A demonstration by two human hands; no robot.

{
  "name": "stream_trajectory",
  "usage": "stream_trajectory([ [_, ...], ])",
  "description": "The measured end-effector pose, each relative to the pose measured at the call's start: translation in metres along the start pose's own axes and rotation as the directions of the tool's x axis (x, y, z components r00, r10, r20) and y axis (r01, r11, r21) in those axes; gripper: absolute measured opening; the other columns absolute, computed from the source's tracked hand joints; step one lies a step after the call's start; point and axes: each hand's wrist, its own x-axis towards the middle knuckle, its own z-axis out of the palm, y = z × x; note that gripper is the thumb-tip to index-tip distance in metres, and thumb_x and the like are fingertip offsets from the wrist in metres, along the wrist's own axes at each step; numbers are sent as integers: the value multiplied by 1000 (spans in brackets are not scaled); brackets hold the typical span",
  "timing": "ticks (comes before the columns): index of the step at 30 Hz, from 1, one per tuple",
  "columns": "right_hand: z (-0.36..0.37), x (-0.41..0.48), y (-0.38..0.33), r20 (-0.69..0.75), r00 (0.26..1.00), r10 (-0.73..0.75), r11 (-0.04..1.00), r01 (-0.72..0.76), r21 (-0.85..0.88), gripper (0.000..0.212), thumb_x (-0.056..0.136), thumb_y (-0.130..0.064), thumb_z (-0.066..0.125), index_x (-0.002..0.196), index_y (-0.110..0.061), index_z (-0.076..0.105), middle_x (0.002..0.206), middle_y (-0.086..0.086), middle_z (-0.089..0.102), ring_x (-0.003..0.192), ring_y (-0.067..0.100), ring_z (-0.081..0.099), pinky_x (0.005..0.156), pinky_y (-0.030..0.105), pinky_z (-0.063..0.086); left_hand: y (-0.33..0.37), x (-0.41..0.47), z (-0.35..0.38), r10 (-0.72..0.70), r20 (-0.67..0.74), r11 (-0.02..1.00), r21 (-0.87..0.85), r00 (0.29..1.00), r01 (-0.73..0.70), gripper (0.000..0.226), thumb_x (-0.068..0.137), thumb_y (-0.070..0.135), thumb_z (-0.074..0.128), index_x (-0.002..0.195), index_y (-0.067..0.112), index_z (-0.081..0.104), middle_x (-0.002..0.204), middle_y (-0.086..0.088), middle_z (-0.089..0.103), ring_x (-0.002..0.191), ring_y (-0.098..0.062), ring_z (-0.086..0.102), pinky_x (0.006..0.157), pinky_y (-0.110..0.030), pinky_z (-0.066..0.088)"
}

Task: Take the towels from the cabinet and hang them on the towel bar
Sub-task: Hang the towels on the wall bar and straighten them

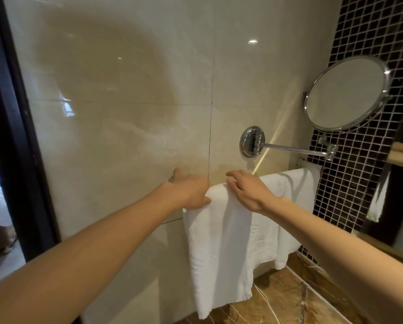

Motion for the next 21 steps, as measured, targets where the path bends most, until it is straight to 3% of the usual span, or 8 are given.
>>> stream_trajectory([
  [4, -7, -4, 9, 62, 998, 30, 997, -26, -70, 51, 94, -49, 16, 103, -18, 55, 106, 7, 63, 101, 31, 57, 89, 42, 42, 1, -2, 2, 5, -34, 1000, -7, 999, -5, 26, 93, 41, 46, 100, 18, 57, 99, -5, 61, 99, -30, 55, 92, -49, 24],
  [7, -7, -2, 13, 82, 996, 41, 998, -37, -50, 40, 97, -49, 18, 91, -22, 48, 96, 3, 59, 97, 32, 57, 85, 41, 41, 1, -2, 2, 8, -50, 1000, -8, 999, -8, 25, 92, 40, 47, 101, 20, 57, 101, -5, 62, 100, -29, 55, 92, -48, 25],
  [9, -7, -5, 15, 108, 993, 44, 998, -39, -50, 50, 98, -50, 18, 111, -17, 54, 112, 9, 61, 110, 33, 54, 93, 41, 39, 0, -2, 2, 13, -54, 1000, -8, 998, -13, 23, 92, 40, 47, 100, 20, 57, 101, -4, 62, 99, -28, 55, 91, -48, 26],
  [11, -6, -10, 18, 110, 993, 36, 997, -28, -74, 54, 102, -44, 22, 142, -11, 38, 140, 11, 49, 129, 31, 43, 108, 39, 29, -1, -2, 4, 21, -64, 1000, -12, 998, -22, 22, 92, 39, 47, 97, 20, 56, 98, -4, 62, 97, -28, 56, 88, -47, 25],
  [12, -5, -12, 19, 107, 994, 28, 996, -19, -85, 55, 102, -42, 23, 147, -11, 31, 147, 10, 42, 134, 28, 37, 110, 36, 24, -1, -2, 4, 22, -67, 1000, -19, 997, -23, 21, 91, 39, 47, 96, 21, 56, 97, -4, 62, 96, -28, 56, 87, -46, 26],
  [21, -6, -10, 23, 121, 992, 27, 995, -15, -101, 56, 102, -44, 23, 149, -13, 27, 151, 8, 37, 138, 25, 32, 111, 34, 19, 0, -3, 4, 7, -42, 1000, -12, 999, -8, 23, 92, 39, 46, 100, 19, 56, 99, -5, 61, 98, -30, 55, 90, -48, 25],
])
